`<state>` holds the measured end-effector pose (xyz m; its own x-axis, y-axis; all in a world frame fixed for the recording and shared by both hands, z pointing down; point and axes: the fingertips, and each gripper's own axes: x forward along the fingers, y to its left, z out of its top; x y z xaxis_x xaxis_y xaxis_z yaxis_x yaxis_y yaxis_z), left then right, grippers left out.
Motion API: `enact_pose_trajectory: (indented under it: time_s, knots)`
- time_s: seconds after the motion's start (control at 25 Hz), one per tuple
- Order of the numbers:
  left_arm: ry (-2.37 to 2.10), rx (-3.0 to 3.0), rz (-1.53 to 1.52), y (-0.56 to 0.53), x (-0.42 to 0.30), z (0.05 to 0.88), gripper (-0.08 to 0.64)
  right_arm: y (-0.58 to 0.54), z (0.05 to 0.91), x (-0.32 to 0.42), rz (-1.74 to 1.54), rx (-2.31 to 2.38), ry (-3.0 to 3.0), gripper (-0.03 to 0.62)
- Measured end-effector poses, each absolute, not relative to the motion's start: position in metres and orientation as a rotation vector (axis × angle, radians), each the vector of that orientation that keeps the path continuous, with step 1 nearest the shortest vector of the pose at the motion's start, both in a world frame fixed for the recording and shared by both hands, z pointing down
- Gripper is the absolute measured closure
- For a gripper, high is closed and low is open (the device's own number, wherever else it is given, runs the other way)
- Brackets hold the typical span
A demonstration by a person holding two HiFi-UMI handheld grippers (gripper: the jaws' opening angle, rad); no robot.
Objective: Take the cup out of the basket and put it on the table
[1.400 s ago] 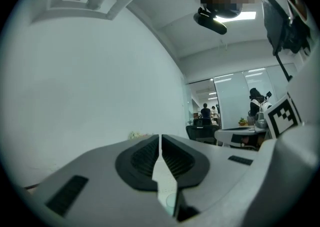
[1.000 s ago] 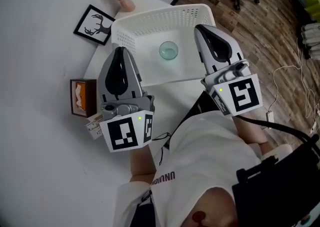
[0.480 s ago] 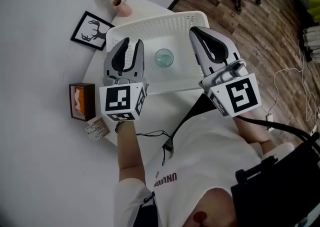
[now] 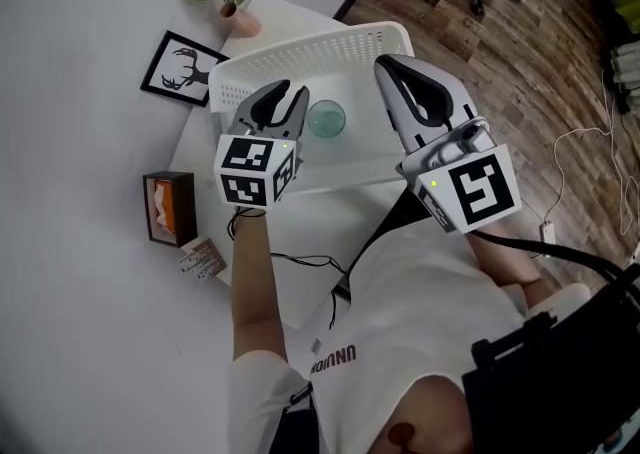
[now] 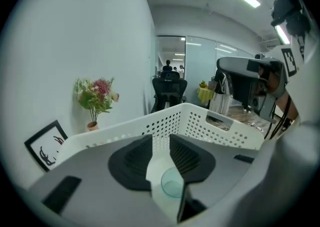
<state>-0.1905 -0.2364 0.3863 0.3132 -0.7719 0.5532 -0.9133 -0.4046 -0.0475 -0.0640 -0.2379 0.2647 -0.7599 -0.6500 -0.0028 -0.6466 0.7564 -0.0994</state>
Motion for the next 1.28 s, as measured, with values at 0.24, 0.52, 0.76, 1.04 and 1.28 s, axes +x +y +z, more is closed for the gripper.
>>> enact_pose_trajectory:
  time_s: [0.24,0.52,0.76,1.04,1.28]
  knots:
    - [-1.43,2.306,0.803,-0.249,-0.191,0.408,0.443,-0.238,0.265,-0.066,-0.156,-1.065,2.911,0.572]
    - [-1.255,2.308,1.014,-0.24,-0.189,0.455,0.443,-0.238,0.268,-0.067,-0.167,-1.069,2.918,0.572]
    - [-1.212,2.247,1.034,-0.235,-0.194,0.48,0.443,-0.239,0.268,-0.068,-0.164,-1.066,2.923,0.572]
    - [-1.148,2.199,1.037,-0.231,-0.193,0.499,0.443,-0.24,0.269,-0.068,-0.158,-1.072,2.929,0.572]
    - [-1.104,2.163,1.071,-0.226,-0.192,0.509,0.443,-0.241,0.269,-0.067,-0.158,-1.078,2.928,0.572]
